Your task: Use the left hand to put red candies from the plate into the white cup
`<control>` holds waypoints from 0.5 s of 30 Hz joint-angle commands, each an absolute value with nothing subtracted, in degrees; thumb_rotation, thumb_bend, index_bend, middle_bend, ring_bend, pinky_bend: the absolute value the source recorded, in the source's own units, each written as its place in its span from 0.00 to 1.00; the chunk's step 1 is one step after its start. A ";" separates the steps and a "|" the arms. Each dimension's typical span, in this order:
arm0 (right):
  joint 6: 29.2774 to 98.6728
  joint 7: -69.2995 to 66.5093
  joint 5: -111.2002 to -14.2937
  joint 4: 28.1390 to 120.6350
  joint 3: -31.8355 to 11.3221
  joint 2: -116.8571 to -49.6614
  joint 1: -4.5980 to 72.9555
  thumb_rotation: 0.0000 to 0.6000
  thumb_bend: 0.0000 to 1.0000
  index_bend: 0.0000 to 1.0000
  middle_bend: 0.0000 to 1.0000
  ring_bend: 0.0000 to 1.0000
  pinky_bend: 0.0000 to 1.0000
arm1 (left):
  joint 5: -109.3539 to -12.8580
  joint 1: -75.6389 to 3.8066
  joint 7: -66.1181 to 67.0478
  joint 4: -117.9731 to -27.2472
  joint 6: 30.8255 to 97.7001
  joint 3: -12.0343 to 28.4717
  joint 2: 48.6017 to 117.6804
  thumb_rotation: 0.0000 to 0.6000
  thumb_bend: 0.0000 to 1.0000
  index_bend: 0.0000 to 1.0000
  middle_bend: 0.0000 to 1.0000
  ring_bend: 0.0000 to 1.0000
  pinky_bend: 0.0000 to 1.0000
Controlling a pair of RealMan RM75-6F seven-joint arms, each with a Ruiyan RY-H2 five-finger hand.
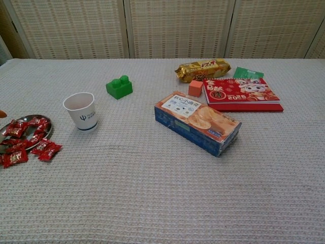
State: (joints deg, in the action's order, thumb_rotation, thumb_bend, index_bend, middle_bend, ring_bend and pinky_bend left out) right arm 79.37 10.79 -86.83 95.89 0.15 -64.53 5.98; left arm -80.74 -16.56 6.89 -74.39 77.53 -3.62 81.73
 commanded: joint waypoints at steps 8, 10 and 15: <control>79.35 11.46 -86.50 96.03 0.07 -64.71 5.91 1.00 0.02 0.00 0.00 0.00 0.00 | -76.63 -17.81 3.34 -65.60 67.25 -2.07 83.75 1.00 0.38 0.00 0.16 0.30 0.95; 79.36 11.50 -86.44 96.03 0.05 -64.72 5.89 1.00 0.02 0.00 0.00 0.00 0.00 | -76.55 -18.18 3.73 -64.91 66.07 -1.98 83.90 1.00 0.38 0.00 0.16 0.29 0.95; 79.24 11.65 -86.35 95.99 0.02 -64.79 5.93 1.00 0.02 0.00 0.00 0.00 0.00 | -77.18 -18.80 4.03 -64.65 64.71 -1.66 84.28 1.00 0.37 0.00 0.15 0.28 0.95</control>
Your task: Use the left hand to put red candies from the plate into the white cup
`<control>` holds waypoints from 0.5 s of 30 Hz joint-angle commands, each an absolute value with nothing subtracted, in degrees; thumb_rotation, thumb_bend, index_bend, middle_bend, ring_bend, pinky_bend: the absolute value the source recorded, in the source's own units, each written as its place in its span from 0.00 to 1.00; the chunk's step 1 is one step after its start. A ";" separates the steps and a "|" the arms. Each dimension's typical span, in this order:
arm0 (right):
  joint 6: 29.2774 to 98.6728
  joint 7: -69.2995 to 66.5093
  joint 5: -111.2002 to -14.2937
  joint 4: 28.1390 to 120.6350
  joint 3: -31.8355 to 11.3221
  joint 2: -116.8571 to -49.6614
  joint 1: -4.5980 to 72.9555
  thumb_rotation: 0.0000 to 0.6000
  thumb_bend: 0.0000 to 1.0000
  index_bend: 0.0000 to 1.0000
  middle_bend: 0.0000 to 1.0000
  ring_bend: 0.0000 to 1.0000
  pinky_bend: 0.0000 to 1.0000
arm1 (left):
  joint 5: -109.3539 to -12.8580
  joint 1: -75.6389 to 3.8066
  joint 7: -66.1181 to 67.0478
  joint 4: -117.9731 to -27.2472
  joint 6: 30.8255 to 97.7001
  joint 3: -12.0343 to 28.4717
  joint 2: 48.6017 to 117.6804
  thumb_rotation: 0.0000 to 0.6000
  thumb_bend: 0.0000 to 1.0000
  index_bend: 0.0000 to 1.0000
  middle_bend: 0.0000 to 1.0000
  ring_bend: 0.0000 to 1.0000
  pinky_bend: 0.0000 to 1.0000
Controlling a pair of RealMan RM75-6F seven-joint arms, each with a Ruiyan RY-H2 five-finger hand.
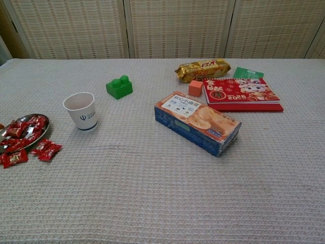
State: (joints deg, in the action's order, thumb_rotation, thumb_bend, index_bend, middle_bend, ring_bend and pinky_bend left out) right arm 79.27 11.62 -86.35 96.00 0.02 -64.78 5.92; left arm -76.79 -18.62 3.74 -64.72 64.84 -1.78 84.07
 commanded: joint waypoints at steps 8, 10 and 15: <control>79.36 11.78 -86.26 96.04 -0.06 -64.83 5.89 1.00 0.02 0.00 0.00 0.00 0.00 | -79.15 -19.50 5.22 -66.80 65.03 -1.30 84.29 1.00 0.37 0.00 0.15 0.29 0.95; 79.44 11.74 -86.28 96.05 -0.07 -64.80 5.85 1.00 0.02 0.00 0.00 0.00 0.00 | -79.44 -19.78 5.75 -67.39 64.82 -1.18 84.34 1.00 0.37 0.00 0.15 0.29 0.95; 79.48 11.62 -86.29 96.02 -0.07 -64.74 5.82 1.00 0.02 0.00 0.00 0.00 0.00 | -79.83 -20.68 6.59 -68.34 64.10 -0.59 84.79 1.00 0.37 0.00 0.15 0.29 0.95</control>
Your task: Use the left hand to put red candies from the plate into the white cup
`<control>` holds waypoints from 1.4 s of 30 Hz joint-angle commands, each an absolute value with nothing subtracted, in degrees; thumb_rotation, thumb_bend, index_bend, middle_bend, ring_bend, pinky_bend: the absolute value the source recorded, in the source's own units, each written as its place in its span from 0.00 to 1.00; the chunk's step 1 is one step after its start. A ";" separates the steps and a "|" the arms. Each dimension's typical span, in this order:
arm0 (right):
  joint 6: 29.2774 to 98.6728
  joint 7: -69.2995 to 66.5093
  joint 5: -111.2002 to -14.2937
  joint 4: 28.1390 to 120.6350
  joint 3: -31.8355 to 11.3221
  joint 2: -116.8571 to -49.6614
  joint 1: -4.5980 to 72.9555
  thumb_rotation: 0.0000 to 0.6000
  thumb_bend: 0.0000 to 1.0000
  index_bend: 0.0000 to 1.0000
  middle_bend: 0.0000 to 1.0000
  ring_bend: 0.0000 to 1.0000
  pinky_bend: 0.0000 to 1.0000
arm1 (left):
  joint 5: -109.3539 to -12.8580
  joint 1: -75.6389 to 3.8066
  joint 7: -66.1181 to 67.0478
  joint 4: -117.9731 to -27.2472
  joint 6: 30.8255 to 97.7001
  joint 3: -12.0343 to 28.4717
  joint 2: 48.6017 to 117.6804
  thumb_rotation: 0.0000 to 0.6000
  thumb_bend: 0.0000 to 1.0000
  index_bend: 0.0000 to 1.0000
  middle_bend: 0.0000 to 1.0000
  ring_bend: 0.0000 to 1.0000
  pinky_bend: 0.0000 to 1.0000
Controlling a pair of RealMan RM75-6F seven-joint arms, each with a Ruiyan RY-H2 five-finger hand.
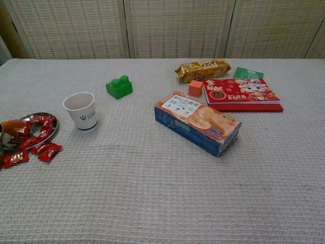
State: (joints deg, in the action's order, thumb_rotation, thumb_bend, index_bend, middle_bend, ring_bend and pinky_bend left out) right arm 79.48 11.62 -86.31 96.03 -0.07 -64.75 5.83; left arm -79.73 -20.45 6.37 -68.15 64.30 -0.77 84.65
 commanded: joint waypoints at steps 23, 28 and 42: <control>79.51 11.53 -86.38 96.05 -0.05 -64.63 5.78 1.00 0.02 0.00 0.00 0.00 0.00 | -80.58 -16.48 8.54 -70.79 70.35 -1.55 82.04 1.00 0.37 0.07 0.15 0.27 0.95; 79.32 11.89 -86.69 96.20 0.11 -64.81 5.89 1.00 0.02 0.00 0.00 0.00 0.00 | -79.24 -15.46 8.18 -67.55 69.34 -1.64 82.89 1.00 0.37 0.11 0.16 0.26 0.95; 79.43 11.83 -86.66 96.22 0.13 -64.65 5.79 1.00 0.02 0.00 0.00 0.00 0.00 | -79.93 -16.04 10.72 -61.68 69.28 -0.34 88.39 1.00 0.37 0.20 0.23 0.30 0.95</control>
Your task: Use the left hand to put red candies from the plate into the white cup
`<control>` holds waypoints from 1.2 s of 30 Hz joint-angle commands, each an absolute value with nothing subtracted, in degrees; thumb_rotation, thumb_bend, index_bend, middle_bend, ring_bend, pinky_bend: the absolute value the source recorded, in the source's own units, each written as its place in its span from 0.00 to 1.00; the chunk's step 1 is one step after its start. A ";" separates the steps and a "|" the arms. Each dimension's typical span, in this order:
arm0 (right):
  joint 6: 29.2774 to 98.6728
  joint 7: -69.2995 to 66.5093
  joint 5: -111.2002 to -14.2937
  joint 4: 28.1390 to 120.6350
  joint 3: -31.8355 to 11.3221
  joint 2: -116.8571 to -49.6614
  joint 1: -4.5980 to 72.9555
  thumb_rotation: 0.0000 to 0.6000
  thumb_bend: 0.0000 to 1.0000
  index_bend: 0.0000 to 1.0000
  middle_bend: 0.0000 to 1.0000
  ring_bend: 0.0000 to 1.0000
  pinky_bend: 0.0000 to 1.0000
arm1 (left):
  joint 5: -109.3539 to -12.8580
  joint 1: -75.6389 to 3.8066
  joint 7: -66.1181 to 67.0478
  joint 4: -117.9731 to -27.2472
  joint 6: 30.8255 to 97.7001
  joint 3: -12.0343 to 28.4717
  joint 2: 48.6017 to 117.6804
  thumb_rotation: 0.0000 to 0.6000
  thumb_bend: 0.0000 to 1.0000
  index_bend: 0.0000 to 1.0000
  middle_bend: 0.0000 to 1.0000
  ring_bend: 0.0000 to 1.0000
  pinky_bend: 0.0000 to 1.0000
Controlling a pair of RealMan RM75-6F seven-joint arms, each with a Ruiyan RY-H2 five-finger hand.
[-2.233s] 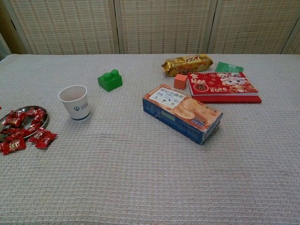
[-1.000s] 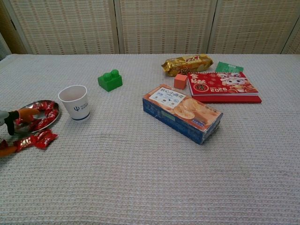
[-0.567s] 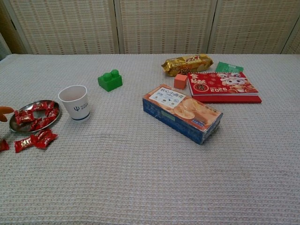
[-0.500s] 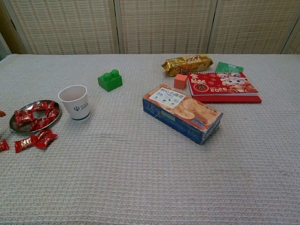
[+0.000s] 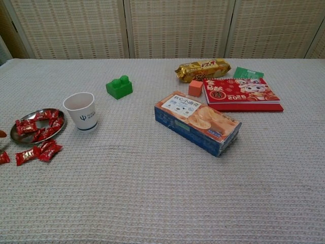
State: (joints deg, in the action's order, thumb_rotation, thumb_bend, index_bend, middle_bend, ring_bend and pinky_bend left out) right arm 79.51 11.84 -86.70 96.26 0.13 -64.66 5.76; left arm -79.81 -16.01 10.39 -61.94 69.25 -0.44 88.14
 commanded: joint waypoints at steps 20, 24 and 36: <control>79.19 12.29 -86.36 96.33 0.05 -64.75 5.86 1.00 0.02 0.00 0.00 0.00 0.00 | -81.55 -16.03 9.96 -58.85 70.16 0.03 90.55 1.00 0.37 0.43 0.38 0.41 0.98; 79.20 12.28 -86.33 96.32 0.03 -64.74 5.86 1.00 0.02 0.00 0.00 0.00 0.00 | -82.37 -16.07 9.35 -58.52 70.83 -0.01 91.09 1.00 0.38 0.48 0.43 0.45 0.99; 79.09 12.38 -86.19 96.27 0.00 -64.78 5.90 1.00 0.02 0.00 0.00 0.00 0.00 | -83.67 -15.71 7.45 -57.99 72.45 0.03 91.60 1.00 0.41 0.57 0.56 0.53 1.00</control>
